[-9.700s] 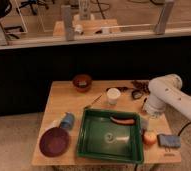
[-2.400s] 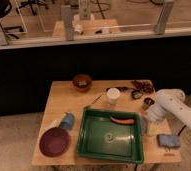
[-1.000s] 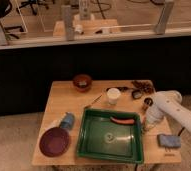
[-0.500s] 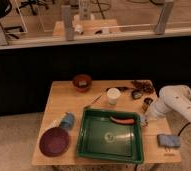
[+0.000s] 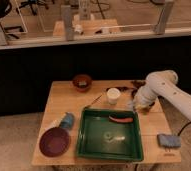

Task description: Place towel in red bowl

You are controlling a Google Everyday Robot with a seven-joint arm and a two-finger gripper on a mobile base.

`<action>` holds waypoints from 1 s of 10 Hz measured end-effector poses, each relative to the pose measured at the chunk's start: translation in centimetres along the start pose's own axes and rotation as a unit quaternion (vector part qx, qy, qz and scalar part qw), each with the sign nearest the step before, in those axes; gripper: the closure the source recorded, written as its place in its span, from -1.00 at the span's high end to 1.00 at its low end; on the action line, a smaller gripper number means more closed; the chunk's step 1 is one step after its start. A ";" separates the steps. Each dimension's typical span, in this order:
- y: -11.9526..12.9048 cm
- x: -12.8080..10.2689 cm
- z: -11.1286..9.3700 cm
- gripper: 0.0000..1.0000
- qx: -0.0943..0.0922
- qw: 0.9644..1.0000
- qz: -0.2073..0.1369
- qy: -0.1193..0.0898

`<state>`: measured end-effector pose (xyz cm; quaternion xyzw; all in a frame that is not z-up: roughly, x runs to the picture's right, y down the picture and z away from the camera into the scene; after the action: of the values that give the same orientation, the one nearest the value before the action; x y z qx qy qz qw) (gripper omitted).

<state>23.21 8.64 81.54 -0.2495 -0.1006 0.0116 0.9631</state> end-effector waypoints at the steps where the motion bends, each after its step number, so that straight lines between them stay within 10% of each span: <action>1: -1.4 -1.7 -0.1 -1.00 0.007 1.000 -0.013 -0.005; 6: -9.3 -5.2 2.3 -1.00 0.090 0.993 -0.037 -0.070; 10: -13.1 -9.1 5.2 -1.00 0.162 0.974 -0.071 -0.143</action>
<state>12.94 -1.04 90.62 -0.0786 -0.2515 -0.0053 0.9646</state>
